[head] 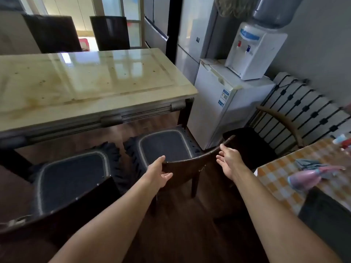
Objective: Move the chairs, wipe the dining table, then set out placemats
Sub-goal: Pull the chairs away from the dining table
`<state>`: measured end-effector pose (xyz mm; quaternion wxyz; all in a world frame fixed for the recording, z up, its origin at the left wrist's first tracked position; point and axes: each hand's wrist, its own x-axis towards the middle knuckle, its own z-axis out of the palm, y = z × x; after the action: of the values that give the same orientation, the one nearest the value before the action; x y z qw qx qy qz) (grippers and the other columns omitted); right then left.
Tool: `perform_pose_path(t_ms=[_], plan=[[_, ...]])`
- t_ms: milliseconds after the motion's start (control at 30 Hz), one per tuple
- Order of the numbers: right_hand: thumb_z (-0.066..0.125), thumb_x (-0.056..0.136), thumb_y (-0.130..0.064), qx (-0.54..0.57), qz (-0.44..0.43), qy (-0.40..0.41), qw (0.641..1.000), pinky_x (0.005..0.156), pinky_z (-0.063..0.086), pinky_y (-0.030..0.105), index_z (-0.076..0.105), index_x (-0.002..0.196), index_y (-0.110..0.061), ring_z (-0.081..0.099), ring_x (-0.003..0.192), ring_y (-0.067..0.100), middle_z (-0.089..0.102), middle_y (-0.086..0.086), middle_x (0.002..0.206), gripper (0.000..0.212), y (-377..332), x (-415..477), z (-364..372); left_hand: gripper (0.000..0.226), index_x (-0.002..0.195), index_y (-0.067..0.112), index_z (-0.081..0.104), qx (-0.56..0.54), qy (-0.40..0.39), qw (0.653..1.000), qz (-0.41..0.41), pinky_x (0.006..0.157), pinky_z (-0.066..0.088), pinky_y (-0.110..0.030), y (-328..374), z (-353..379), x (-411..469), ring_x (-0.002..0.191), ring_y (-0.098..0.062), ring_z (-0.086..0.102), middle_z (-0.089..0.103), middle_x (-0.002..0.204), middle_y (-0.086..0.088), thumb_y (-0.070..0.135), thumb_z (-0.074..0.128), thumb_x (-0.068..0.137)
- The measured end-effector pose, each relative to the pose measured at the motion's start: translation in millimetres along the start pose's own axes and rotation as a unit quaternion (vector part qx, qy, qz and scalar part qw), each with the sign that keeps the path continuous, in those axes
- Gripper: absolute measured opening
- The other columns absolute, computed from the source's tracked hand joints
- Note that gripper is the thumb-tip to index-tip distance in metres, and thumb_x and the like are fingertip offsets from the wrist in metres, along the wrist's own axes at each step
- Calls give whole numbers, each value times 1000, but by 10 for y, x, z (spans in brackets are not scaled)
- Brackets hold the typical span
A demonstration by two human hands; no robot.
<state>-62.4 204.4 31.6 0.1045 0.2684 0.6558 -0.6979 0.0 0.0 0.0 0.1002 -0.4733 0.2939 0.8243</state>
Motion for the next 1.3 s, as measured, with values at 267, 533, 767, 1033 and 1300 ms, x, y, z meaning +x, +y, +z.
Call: perform_pose_path(t_ms=[267,533,767,1033,1300], plan=[[53,96,-15,-13,45,34,998,113,31,46,36,137,5,41,132,35,41,21,141,49,13,671,20,60,138,11,41,-47,62,997,-13,101,45,-48,14,213,428,135,-35,37,33,150,-13,21,69,85],[68,83,-15,-2,157,-14,987,75,55,52,54,120,0,64,94,39,63,24,114,42,-51,1384,-28,46,125,6,49,-76,170,983,7,84,52,-58,-90,501,756,116,-40,52,50,130,-17,14,69,84],[67,81,-5,-61,174,-6,983,46,54,48,52,115,1,65,82,39,64,26,106,38,-23,1661,-12,38,121,-1,51,-60,243,967,32,73,54,-54,-121,588,884,112,-42,55,53,126,-27,-2,60,85],[56,80,4,-96,210,-55,972,54,56,54,52,103,0,62,74,39,61,24,83,23,-47,1793,-60,38,121,-1,52,-40,231,972,15,65,53,-51,-92,531,920,113,-44,52,49,130,-28,-3,57,84],[59,77,5,-60,146,-47,986,61,54,60,48,94,0,59,77,40,54,22,87,21,-130,1879,59,23,102,3,53,-70,236,969,17,74,51,-57,90,684,923,114,-43,52,54,118,-26,-9,53,84]])
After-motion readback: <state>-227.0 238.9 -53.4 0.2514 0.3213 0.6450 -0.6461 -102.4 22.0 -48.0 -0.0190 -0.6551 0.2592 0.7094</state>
